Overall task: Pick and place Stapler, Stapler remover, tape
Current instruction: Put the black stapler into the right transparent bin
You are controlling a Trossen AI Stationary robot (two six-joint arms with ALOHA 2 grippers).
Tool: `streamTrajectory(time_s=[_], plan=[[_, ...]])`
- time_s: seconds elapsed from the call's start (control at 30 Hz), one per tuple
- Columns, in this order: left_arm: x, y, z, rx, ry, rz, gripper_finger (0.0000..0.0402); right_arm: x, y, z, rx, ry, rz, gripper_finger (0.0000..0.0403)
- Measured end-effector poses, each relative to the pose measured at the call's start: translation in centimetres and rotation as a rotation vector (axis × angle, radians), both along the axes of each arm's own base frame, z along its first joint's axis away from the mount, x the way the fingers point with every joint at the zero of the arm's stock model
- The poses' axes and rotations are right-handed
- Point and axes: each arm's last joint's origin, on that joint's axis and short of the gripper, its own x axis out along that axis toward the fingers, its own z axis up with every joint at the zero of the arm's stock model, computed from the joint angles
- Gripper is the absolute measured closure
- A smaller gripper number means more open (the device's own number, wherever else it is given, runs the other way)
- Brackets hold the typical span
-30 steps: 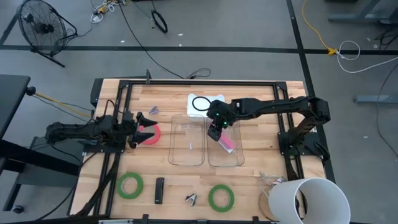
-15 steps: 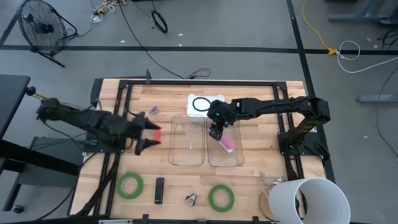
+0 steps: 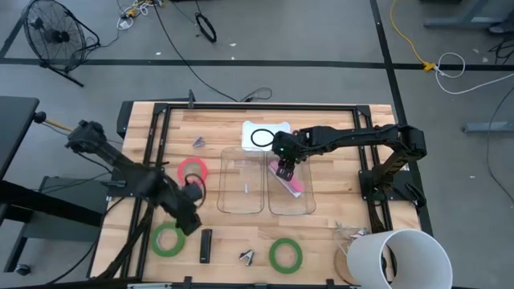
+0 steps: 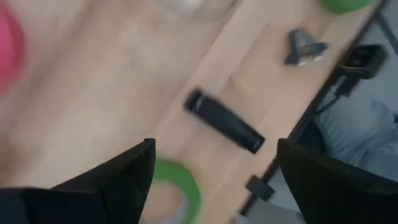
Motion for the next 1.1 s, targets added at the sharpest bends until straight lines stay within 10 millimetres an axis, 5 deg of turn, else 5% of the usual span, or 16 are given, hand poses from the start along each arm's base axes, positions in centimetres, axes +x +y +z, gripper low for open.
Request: streamTrajectory(time_s=[0.33,0.63,1.1], plan=[[1.5,-4.4,-4.1,-0.124,0.22,0.45,0.0062,-0.3,0.3,-0.1,-0.007,0.036,0.041,0.02],[4.0,-6.8,-6.9,-0.234,0.213,0.566,0.0062,-0.3,0.3,-0.1,-0.023,0.048,0.084,0.02],[6.0,-8.3,-12.5,-0.174,0.321,0.622,0.0062,-0.3,0.3,-0.1,-0.044,0.053,0.139,0.02]])
